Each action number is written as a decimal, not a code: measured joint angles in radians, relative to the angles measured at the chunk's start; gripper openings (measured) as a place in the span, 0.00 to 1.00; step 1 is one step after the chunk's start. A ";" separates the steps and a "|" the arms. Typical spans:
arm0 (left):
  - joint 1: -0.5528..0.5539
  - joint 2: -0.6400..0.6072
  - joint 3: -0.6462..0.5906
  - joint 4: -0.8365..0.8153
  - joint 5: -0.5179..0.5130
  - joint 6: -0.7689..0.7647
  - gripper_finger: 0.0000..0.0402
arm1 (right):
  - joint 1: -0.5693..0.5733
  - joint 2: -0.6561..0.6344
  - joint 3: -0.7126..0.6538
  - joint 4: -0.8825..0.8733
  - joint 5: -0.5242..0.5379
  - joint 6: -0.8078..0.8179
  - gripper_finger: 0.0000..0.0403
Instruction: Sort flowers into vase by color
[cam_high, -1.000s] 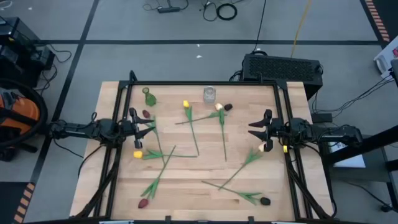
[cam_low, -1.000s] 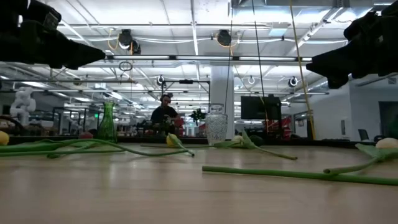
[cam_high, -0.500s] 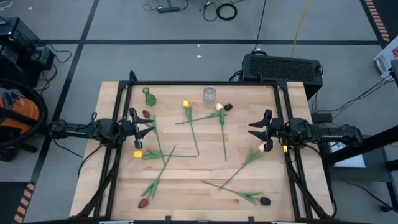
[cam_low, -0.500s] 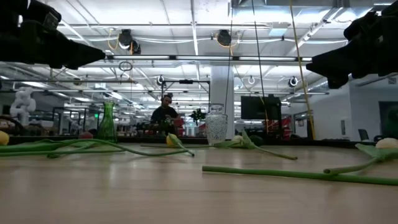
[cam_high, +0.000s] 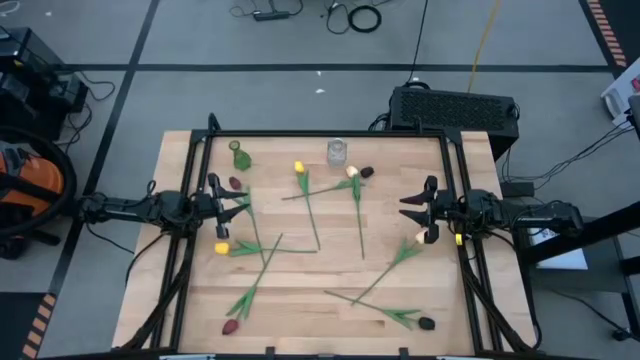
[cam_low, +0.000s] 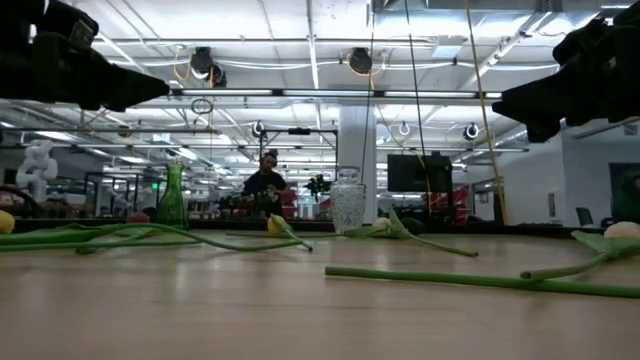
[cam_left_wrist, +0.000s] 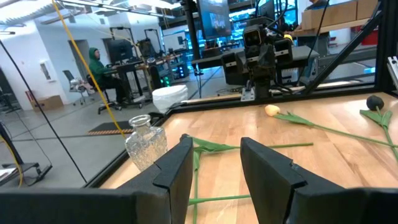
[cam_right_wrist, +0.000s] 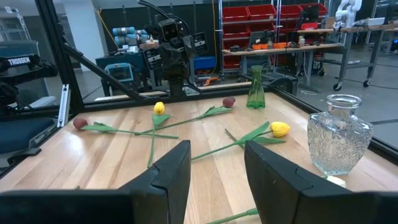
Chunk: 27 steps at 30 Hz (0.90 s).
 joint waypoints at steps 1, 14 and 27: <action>0.000 0.000 0.000 0.000 0.000 0.000 0.36 | 0.000 0.000 0.000 0.000 0.000 0.000 0.36; 0.000 0.000 0.000 0.000 0.000 0.000 0.36 | 0.000 0.000 0.000 0.004 0.000 0.000 0.36; 0.000 0.000 0.000 0.000 0.000 0.000 0.36 | -0.002 0.014 0.010 0.284 0.197 0.194 0.32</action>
